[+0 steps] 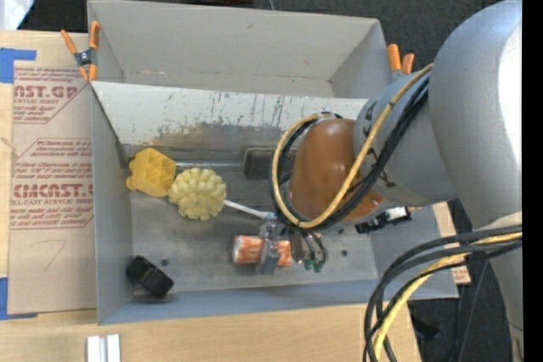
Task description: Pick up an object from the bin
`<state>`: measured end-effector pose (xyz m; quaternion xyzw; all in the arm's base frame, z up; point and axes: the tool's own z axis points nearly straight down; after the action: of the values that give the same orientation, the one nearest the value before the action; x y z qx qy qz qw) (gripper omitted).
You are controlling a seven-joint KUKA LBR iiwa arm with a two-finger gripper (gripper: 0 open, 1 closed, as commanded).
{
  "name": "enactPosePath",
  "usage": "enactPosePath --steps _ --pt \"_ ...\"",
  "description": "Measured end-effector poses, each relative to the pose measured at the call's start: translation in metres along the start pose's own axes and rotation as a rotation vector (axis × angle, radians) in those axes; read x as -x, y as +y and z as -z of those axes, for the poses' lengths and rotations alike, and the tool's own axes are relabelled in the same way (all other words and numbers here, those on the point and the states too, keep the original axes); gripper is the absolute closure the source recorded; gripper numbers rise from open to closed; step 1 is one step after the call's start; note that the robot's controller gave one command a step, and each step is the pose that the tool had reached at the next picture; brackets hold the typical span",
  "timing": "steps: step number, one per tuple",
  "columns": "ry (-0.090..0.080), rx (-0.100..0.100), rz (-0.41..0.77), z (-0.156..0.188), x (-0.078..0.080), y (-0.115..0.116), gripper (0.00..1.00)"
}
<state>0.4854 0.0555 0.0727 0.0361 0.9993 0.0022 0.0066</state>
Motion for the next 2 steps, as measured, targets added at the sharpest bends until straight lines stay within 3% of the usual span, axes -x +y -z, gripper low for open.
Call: enactPosePath --steps 2 --pt "0.004 0.000 0.001 0.013 -0.001 0.000 1.00"
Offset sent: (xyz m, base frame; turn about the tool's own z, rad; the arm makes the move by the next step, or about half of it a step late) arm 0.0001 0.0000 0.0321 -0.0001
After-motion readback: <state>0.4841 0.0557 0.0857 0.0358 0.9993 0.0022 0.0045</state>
